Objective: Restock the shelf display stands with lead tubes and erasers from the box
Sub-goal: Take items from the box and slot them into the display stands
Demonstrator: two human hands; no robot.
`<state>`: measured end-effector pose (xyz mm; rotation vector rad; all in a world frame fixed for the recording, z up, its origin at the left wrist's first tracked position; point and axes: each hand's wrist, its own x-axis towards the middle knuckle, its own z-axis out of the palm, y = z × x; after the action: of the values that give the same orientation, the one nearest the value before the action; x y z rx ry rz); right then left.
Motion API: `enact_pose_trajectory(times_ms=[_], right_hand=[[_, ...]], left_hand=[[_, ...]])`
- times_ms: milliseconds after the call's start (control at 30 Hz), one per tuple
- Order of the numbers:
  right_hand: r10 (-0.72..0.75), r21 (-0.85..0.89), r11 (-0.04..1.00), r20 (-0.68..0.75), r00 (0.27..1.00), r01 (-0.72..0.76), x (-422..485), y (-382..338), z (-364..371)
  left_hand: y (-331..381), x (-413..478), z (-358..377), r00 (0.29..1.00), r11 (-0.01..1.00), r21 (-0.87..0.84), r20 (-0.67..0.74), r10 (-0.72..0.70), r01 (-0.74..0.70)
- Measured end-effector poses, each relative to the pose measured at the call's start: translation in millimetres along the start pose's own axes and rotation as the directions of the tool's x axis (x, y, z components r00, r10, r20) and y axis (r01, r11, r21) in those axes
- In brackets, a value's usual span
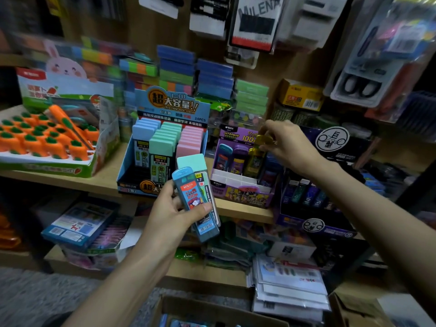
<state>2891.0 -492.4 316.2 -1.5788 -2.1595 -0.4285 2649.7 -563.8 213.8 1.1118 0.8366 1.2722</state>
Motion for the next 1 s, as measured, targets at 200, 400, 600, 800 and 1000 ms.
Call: enact_pose_trajectory(times_ms=[200, 400, 600, 800, 1000], right_hand=[[0.022, -0.111, 0.994, -0.001, 1.0, -0.022, -3.0, 1.0, 15.6], [0.115, -0.176, 0.979, 0.046, 0.992, -0.105, -6.0, -0.2, 26.9], [0.153, 0.33, 0.932, 0.025, 0.988, -0.153, -39.3, -49.2, 4.0], [0.303, 0.787, 0.346, 0.422, 0.855, -0.511, -90.5, -100.1, 23.6], [0.301, 0.821, 0.253, 0.435, 0.848, -0.511, -86.2, -105.2, 25.8]], left_hand=[[0.1, -1.7, 1.9, 1.0, 1.0, 0.008, 0.016, 0.0, 0.0], [3.4, -4.6, 1.6, 1.0, 1.0, 0.01, 0.024, 0.003, -0.003], [4.6, -9.8, 3.5, 0.997, 0.998, 0.061, 0.073, -0.021, 0.016], [-1.6, -16.6, 13.1, 0.987, 0.981, 0.192, 0.155, -0.043, 0.013], [-1.6, -20.4, 18.3, 0.985, 0.955, 0.297, 0.172, -0.026, -0.027]])
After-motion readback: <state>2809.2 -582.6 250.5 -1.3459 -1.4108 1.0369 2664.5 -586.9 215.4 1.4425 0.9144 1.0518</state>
